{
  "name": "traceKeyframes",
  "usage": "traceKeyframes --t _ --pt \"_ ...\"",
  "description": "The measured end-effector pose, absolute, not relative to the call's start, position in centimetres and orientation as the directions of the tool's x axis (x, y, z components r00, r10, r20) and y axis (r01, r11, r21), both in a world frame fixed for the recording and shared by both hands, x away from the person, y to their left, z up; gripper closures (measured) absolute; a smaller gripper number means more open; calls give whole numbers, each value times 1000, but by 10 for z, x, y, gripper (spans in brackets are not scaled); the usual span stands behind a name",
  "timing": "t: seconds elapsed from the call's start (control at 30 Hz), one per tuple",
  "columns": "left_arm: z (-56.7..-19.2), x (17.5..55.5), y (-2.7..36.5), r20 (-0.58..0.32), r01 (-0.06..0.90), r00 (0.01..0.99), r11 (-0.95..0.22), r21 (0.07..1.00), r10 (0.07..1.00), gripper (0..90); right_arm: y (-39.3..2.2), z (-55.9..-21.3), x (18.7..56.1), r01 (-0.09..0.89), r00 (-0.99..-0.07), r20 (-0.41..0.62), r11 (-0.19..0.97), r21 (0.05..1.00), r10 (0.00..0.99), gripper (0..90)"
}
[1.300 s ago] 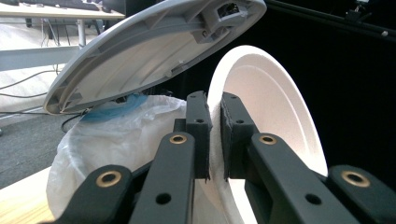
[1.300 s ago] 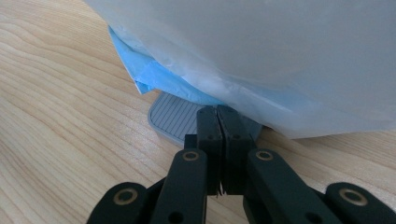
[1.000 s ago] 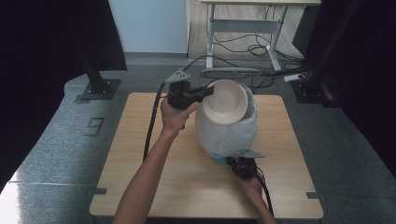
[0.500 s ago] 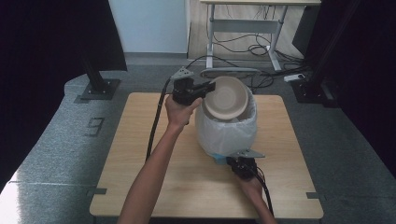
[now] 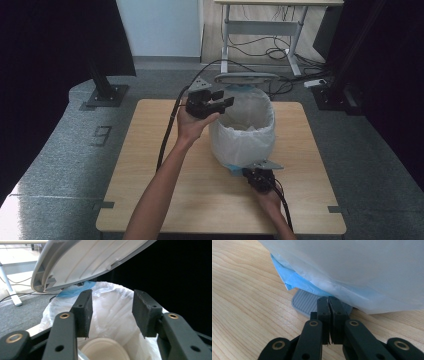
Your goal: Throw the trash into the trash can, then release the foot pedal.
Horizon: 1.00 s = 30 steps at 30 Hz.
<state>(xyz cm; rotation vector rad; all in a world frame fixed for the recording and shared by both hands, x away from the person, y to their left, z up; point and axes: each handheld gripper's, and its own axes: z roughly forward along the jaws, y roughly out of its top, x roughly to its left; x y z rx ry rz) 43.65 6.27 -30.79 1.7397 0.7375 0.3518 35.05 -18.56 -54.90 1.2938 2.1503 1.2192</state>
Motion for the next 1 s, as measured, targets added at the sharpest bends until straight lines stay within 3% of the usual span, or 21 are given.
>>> traceKeyframes --t 0.37,0.77,1.0 --pt "-310 413 97 -128 293 745 -149 944 655 372 -186 -549 351 544 -522 129 213 812 843 870" --pt "-320 396 125 -142 301 733 -130 945 665 348 -186 -549 350 543 -524 128 214 812 842 864" --pt "-327 389 140 -147 307 724 -123 944 674 342 -187 -549 349 535 -538 142 207 819 831 785"
